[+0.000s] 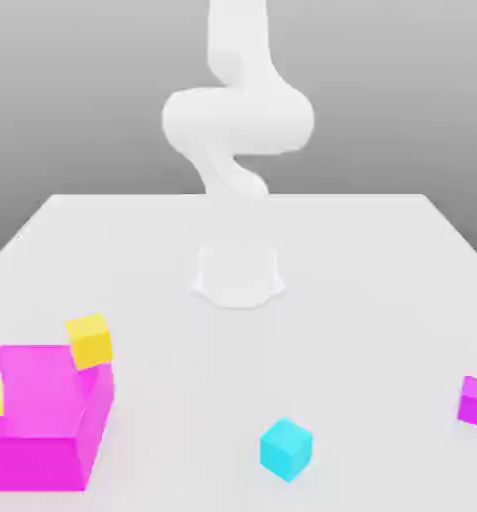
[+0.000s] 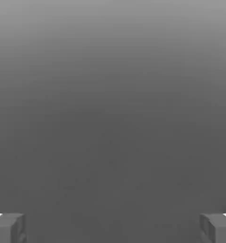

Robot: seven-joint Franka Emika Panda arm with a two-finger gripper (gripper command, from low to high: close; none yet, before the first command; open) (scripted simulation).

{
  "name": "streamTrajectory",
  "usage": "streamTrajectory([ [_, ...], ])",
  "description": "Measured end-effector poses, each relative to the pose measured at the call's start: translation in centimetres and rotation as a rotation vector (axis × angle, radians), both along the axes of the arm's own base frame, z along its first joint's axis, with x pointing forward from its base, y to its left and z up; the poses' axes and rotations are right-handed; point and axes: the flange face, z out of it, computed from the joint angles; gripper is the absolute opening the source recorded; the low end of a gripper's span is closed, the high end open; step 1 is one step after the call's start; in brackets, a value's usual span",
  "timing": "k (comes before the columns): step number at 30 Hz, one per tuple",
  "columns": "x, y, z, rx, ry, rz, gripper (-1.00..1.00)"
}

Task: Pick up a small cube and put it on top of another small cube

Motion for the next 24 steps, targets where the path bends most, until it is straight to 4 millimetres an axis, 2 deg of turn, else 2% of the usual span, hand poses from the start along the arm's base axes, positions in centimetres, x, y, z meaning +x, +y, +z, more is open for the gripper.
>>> streamTrajectory([
  [5,5.5,1.2,-9.9,0.074,0.154,-0.12,0.0],
  [8,7.5,1.9,-16.1,0.112,0.243,-0.193,0.0],
  [11,8.6,2.6,-22.4,0.145,0.33,-0.268,0.0],
  [14,8.9,3.2,-28.7,0.174,0.417,-0.345,0.0],
  [17,8.3,3.9,-34.8,0.199,0.503,-0.424,0.0],
  [22,5.4,5.0,-44.4,0.233,0.646,-0.561,0.0],
  [24,4.4,5.3,-47.5,0.24,0.683,-0.599,0.0],
])
